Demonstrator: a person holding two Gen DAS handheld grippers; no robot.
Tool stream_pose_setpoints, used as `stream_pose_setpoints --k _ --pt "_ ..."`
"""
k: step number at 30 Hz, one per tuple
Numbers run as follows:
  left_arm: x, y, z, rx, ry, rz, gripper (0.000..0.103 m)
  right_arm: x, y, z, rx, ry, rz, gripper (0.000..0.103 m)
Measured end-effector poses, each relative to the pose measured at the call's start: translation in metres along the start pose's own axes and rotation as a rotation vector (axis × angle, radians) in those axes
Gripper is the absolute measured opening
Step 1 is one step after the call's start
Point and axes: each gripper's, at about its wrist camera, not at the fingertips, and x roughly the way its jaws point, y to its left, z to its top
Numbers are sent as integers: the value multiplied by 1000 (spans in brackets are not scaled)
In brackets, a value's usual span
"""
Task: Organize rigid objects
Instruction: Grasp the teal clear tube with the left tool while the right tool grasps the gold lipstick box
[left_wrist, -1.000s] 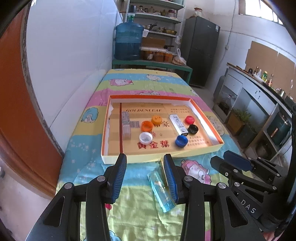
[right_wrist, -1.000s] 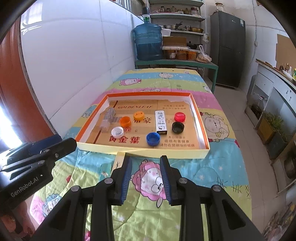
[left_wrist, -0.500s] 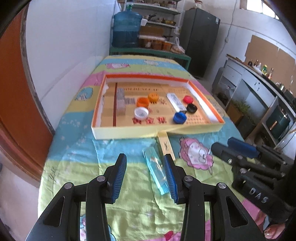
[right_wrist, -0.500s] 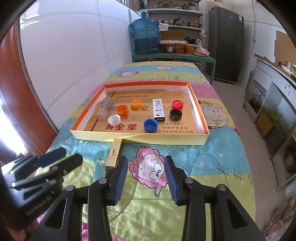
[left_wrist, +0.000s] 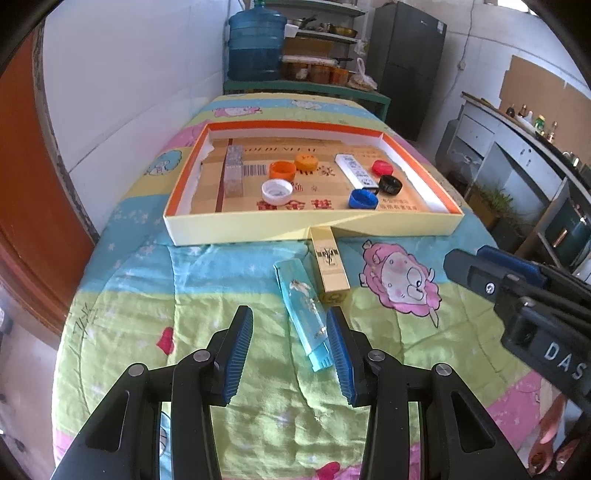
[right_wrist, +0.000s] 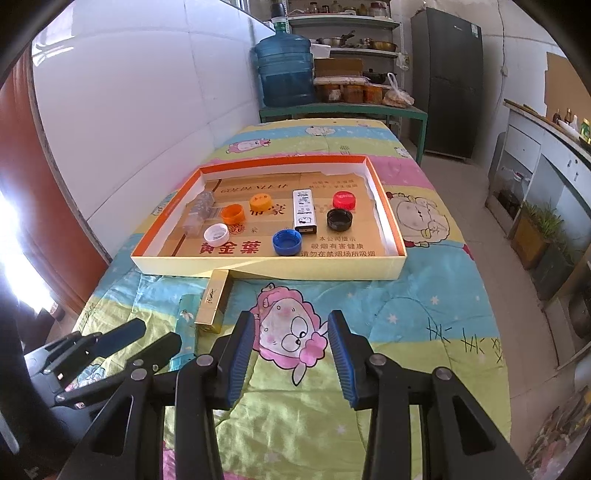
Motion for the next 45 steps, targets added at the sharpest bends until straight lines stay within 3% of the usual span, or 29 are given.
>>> stream_pose_setpoints --k 21,27,32,37,45 --pt "29 -13 2 -15 27 45 44 9 -17 -5 30 15 24 41" --pt "33 -5 7 -15 21 22 43 15 -14 -5 22 30 36 41" --pt "32 0 6 4 14 -8 24 18 -7 -4 9 37 48 41" --pt "28 16 4 -30 21 -65 23 21 6 -3 -16 47 65 41" --pt "15 41 -5 -60 -7 -71 23 32 33 3 -12 73 124 41"
